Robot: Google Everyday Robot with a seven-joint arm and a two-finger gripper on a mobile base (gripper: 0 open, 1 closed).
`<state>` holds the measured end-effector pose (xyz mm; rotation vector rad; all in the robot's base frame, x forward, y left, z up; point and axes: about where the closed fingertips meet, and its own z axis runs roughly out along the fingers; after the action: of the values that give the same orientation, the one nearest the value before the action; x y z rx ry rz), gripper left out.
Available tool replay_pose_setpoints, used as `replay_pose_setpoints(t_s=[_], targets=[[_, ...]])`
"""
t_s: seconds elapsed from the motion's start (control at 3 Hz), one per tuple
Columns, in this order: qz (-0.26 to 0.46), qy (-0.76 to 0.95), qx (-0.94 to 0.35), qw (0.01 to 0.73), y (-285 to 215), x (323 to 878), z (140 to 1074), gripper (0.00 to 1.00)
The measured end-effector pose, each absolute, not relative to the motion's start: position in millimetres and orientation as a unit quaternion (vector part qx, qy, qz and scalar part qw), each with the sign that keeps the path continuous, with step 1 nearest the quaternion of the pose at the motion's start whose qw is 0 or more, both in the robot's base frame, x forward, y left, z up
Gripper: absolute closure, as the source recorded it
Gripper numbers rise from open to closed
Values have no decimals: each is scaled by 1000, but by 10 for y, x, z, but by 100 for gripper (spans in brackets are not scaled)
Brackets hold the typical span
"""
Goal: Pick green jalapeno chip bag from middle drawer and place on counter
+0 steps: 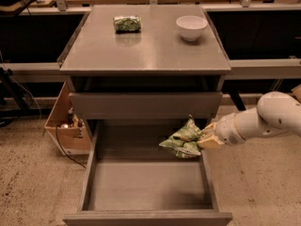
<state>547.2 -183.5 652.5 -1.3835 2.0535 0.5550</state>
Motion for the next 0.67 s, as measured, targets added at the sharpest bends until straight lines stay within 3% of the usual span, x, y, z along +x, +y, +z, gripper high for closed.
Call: replay_pose_setpoints(t_s=[0.67], targets=[[213, 760, -533, 304, -1652, 5430, 6605, 100]])
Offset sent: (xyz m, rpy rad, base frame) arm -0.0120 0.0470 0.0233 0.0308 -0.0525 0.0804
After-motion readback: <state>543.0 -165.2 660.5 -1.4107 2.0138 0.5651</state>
